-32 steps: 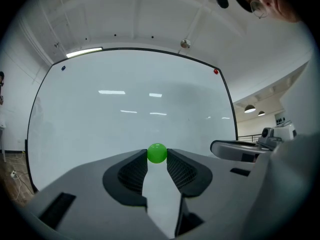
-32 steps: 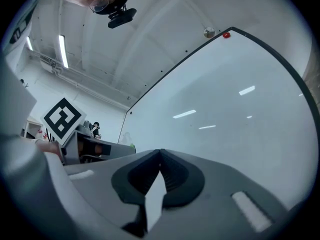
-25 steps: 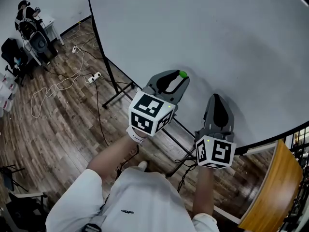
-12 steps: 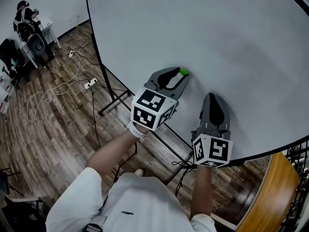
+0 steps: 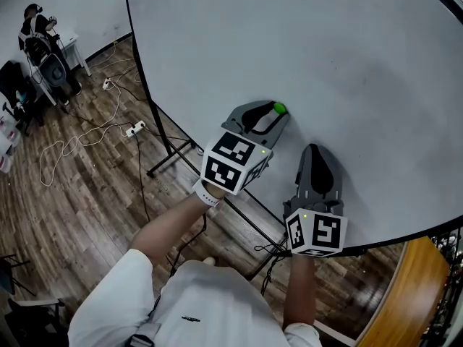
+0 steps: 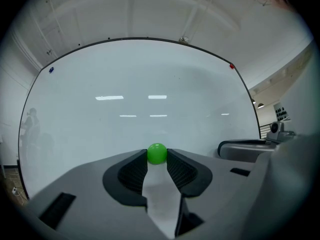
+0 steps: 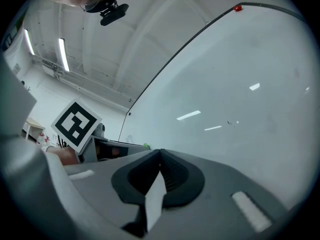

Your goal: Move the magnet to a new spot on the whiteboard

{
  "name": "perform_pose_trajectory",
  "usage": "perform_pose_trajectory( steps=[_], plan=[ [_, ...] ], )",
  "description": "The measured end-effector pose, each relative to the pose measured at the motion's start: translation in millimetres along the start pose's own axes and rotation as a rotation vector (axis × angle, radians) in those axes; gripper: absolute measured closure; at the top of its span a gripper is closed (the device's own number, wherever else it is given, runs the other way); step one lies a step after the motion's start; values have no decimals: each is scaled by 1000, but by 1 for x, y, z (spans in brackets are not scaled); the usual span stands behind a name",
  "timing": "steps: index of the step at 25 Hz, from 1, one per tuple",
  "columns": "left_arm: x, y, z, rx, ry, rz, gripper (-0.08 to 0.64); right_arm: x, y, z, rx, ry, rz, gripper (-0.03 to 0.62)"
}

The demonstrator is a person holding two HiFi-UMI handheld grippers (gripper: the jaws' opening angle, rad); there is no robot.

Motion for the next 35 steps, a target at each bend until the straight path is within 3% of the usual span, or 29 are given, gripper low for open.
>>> perform_pose_trajectory(
  steps=[15,24,35],
  plan=[
    [3,-6,-4,-38,-24,-13,436,1,7,-11,21,-21,4,580],
    [-2,18,-15,-55,-13,-20,436,-8,23,-7,33,-22,18,580],
    [18,56,-31,-67,16,-3,457,2,49,-9,65,-39,35,580]
  ],
)
Point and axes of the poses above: the fingertips, and each gripper's own axes: y backward along the fingers, z to its left, x out of its underside, the point moved 6 cm from there along y, backward along the fingers, and after that the axes turned 2 degrees about x, right-handed, at the moved point
